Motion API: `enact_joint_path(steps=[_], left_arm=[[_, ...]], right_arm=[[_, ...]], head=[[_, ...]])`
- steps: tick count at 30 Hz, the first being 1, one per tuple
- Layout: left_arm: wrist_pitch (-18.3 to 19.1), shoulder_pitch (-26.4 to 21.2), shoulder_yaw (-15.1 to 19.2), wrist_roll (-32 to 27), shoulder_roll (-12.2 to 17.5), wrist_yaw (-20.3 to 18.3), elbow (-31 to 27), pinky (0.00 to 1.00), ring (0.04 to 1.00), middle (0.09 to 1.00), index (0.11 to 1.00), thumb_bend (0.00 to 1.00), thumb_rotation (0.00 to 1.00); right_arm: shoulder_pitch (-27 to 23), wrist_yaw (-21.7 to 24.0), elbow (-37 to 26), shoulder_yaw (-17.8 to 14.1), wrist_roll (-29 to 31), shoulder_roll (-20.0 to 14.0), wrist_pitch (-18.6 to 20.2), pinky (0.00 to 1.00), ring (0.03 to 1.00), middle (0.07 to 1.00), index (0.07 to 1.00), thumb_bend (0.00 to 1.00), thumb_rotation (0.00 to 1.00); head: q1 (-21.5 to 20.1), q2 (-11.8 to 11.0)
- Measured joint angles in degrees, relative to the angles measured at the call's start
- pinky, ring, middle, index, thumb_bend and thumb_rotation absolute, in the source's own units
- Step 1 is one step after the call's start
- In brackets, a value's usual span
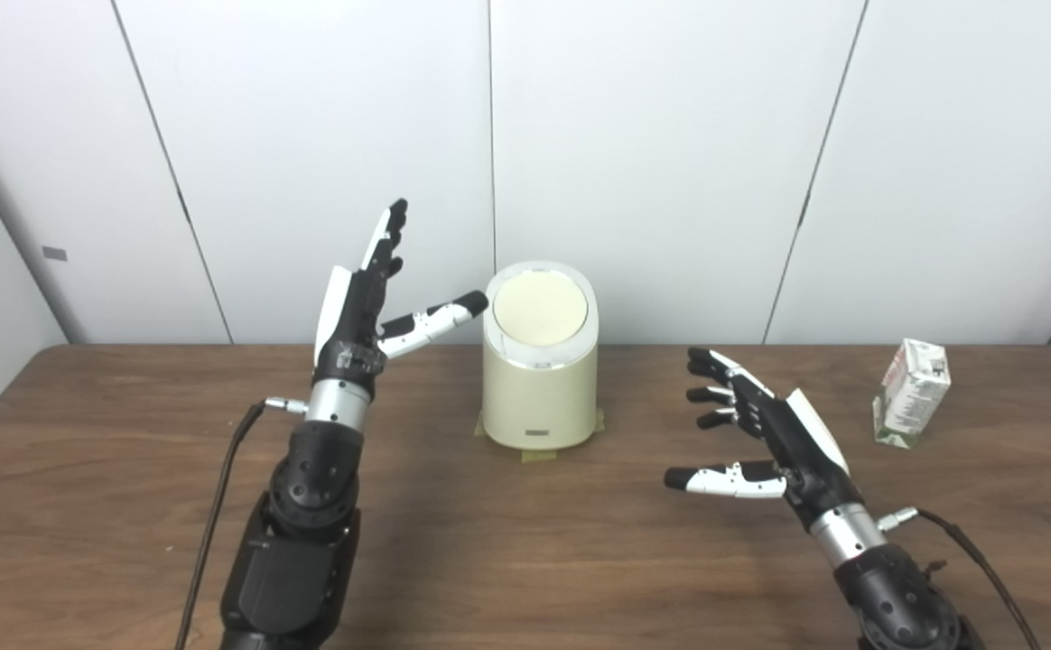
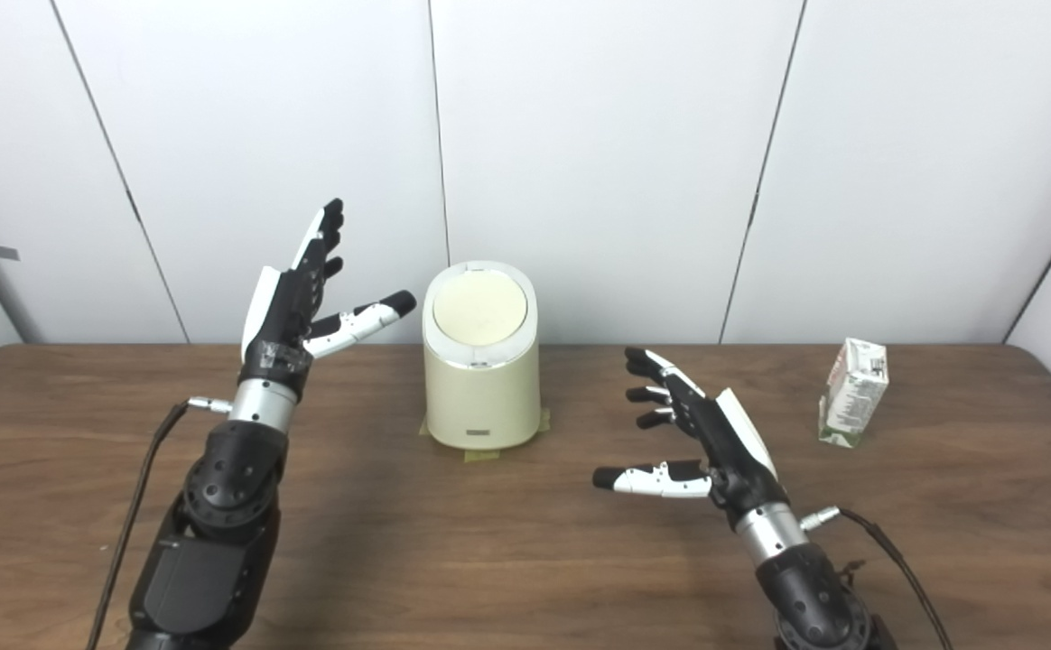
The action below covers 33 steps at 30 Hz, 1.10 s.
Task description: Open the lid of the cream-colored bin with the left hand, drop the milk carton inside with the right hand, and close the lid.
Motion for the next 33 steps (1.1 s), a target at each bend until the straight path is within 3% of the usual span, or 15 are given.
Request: enact_joint_path(steps=[10, 16, 23, 33], left_arm=[[5.4, -6.0, -4.8, 9.2, 0.2, 5.8, 6.5, 0.89, 1.000, 1.000, 1.000, 0.96, 0.35], [8.5, -7.1, -8.7, 13.5, 0.0, 6.0, 6.8, 0.93, 1.000, 1.000, 1.000, 0.97, 0.31], [10.3, -7.2, -10.7, 15.8, -0.1, 6.2, 8.5, 1.00, 1.000, 1.000, 1.000, 1.00, 0.34], [13.0, -8.2, -15.0, 21.8, 0.2, 7.3, 9.5, 0.99, 1.000, 1.000, 1.000, 1.00, 0.33]], right_arm=[[-0.1, 0.0, -0.3, 0.0, 0.0, 0.1, 0.3, 0.67, 0.796, 0.888, 0.881, 0.79, 0.27], [-0.1, 0.0, -0.3, -0.1, -0.1, 0.1, 0.3, 0.66, 0.792, 0.890, 0.883, 0.78, 0.27], [-0.1, 0.0, -0.4, 0.0, -0.3, 0.1, 0.3, 0.66, 0.794, 0.891, 0.886, 0.78, 0.28], [-0.1, 0.0, -0.7, -0.1, -0.7, 0.2, 0.4, 0.66, 0.793, 0.888, 0.884, 0.78, 0.28]], head=[[-0.4, 0.2], [-0.4, 0.1], [-0.5, 0.2], [-0.9, 0.5]])
